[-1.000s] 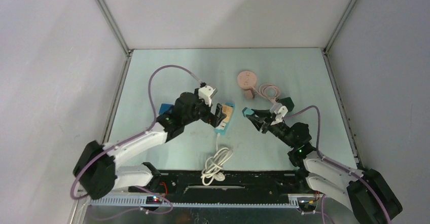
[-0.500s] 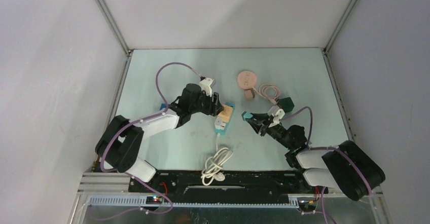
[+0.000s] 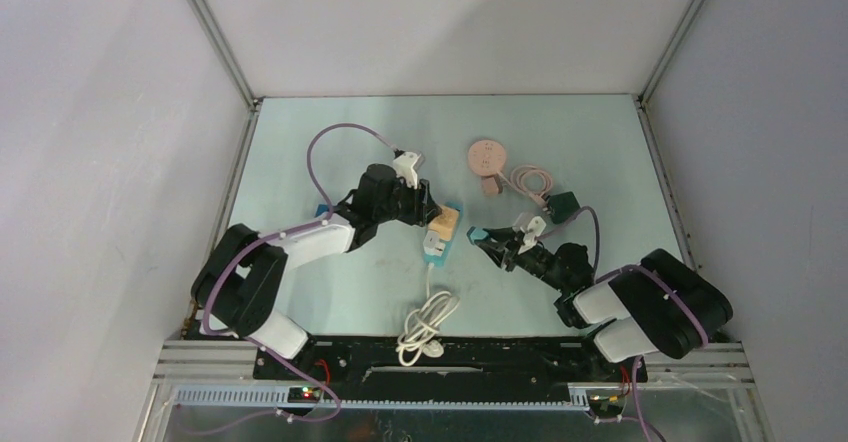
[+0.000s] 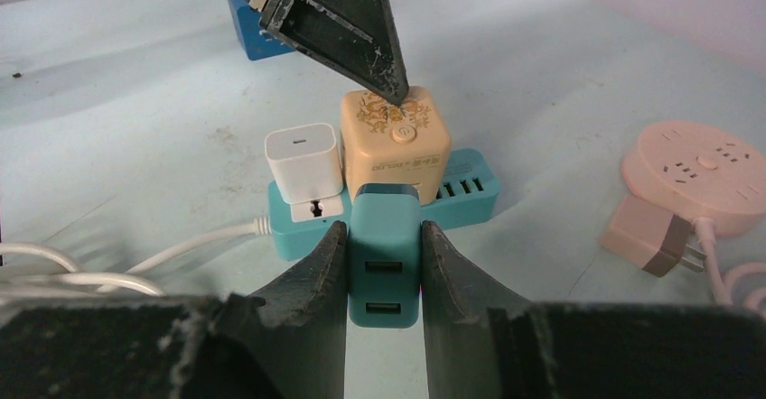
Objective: Insert the plug
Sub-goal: Move the socket to the center of the board.
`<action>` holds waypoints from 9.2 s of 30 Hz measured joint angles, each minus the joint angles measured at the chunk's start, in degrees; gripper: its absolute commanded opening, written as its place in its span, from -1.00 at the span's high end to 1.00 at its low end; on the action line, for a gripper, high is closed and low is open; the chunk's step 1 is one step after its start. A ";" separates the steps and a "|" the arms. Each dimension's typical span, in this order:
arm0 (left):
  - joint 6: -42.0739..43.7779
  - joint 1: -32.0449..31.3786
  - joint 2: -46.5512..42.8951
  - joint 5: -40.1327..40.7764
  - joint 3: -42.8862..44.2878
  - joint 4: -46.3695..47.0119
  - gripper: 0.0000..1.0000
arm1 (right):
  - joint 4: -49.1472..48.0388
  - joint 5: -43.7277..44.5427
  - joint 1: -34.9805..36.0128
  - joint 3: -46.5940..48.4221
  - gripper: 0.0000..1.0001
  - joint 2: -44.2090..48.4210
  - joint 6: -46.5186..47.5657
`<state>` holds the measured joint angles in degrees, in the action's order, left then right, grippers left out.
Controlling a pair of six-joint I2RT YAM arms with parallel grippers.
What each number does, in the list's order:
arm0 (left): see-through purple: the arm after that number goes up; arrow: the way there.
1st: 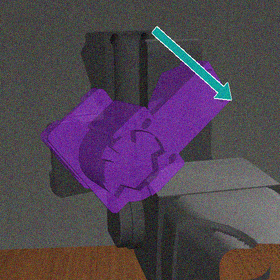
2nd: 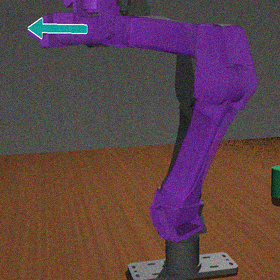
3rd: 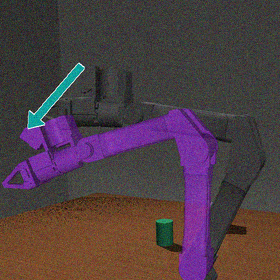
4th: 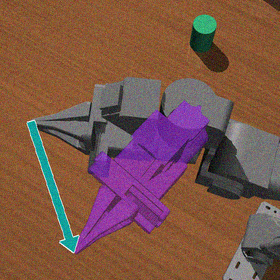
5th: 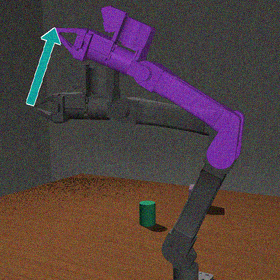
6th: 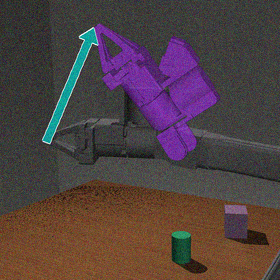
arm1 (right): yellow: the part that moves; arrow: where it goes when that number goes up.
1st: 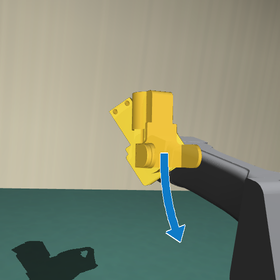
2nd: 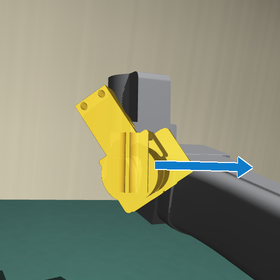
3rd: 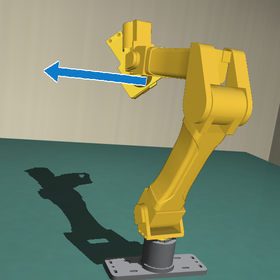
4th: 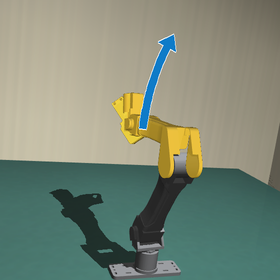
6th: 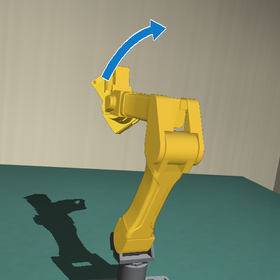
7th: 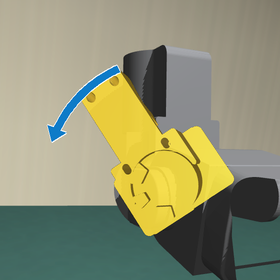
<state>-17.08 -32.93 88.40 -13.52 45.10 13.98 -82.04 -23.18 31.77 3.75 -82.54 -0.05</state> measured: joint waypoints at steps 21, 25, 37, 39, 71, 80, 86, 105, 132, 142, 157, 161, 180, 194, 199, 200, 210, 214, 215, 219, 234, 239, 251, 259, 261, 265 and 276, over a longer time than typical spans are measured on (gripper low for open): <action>-0.46 -0.26 -1.55 2.54 -5.49 7.96 -0.32 | -0.37 0.85 -0.90 1.95 1.00 -3.87 -2.10; 0.85 -0.26 -3.50 4.11 -7.19 7.74 -0.69 | -0.74 1.60 -1.16 4.17 1.00 -5.03 -4.55; 3.19 -0.13 -17.18 4.35 -9.92 2.34 -0.95 | -1.03 3.54 0.55 8.92 1.00 -13.27 -7.72; 3.21 0.07 -19.54 4.37 -9.92 1.99 -0.94 | -1.07 3.96 1.07 9.81 1.00 -14.53 -8.04; -5.70 5.07 -6.99 -2.84 -5.86 2.12 -0.99 | 34.56 6.10 -5.57 13.92 1.00 21.84 -3.58; -18.75 10.43 4.48 -9.14 -5.46 14.21 -0.98 | 54.38 5.97 -8.83 14.10 1.00 31.61 -1.79; -26.27 11.74 14.60 -14.12 -2.62 22.08 -0.92 | 57.27 4.66 -9.25 13.53 1.00 32.94 -1.66; -29.53 4.44 21.18 -20.87 7.54 22.18 -0.89 | 23.56 -4.35 -11.28 2.71 1.00 10.67 -7.56; -23.52 5.09 20.41 -22.47 9.35 9.53 -0.55 | -0.37 -7.96 -10.95 0.87 1.00 -4.70 -8.46; -21.11 3.89 20.41 -21.09 11.78 4.70 -0.76 | -0.42 -7.58 -9.57 0.07 1.00 -4.90 -4.87; -6.54 6.16 -2.14 -10.23 7.91 -9.25 -0.85 | -0.42 -4.68 -5.31 3.65 1.00 -13.51 -2.23; -5.38 7.26 -5.38 -8.02 4.63 -12.50 -0.84 | -0.44 -3.32 -2.86 6.16 1.00 -16.13 -2.71; -4.81 -9.90 -21.40 3.61 -11.32 -25.88 -0.55 | 0.90 3.26 0.35 4.22 1.00 -9.92 -7.45; -12.17 -15.72 -4.33 9.86 -10.34 -13.99 0.49 | 21.18 5.27 -5.95 3.82 1.00 13.42 -4.92; -11.39 -15.69 -3.96 12.04 -9.46 -15.54 0.83 | 26.58 5.38 -6.51 3.80 1.00 16.90 -3.72; -11.17 -15.43 -3.98 12.35 -9.25 -16.13 0.92 | 27.50 5.38 -6.51 3.80 1.00 17.22 -3.37; -6.69 -4.42 -6.34 12.90 -9.03 -21.29 1.00 | 26.82 3.63 -6.56 3.78 1.00 13.53 -2.91; -4.92 -1.05 -7.56 12.85 -9.46 -22.67 0.94 | 25.46 2.49 -6.36 3.87 1.00 10.21 -2.91; -4.66 -0.72 -7.91 12.79 -9.62 -22.99 0.92 | 25.24 2.43 -6.19 3.96 1.00 9.60 -2.91; -3.37 -0.57 -9.33 11.63 -10.19 -23.56 0.97 | 24.41 2.43 -4.50 5.03 1.00 7.30 -2.89; -3.98 -5.70 -11.04 7.54 -11.28 -21.79 -0.18 | 17.90 2.03 -1.51 6.29 1.00 1.95 -2.97; -3.69 -5.62 -17.16 8.48 -11.69 -22.40 -0.43 | 14.36 0.83 -1.31 6.29 1.00 -0.09 -2.93; -2.56 3.52 -28.28 2.67 -11.54 -22.01 -0.63 | 2.67 1.01 1.73 7.21 1.00 -12.20 -2.91; -5.01 9.77 -19.06 -7.32 -6.14 -17.62 -0.72 | -0.31 2.32 4.13 10.49 1.00 -15.89 -1.29; -5.57 10.01 -17.14 -8.85 -4.37 -16.22 -0.72 | -0.39 2.58 4.35 10.64 1.00 -16.20 -0.72; -5.64 10.10 -14.75 -11.19 -1.11 -14.75 -0.71 | -0.39 2.67 4.52 10.64 1.00 -16.39 0.00; 4.68 7.04 -14.69 -13.73 0.22 -12.07 -0.64 | -0.39 1.64 4.28 8.48 1.00 -13.40 0.50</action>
<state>-12.40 -25.89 73.71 -27.24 45.32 1.91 -82.43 -21.54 36.05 12.23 -95.94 0.45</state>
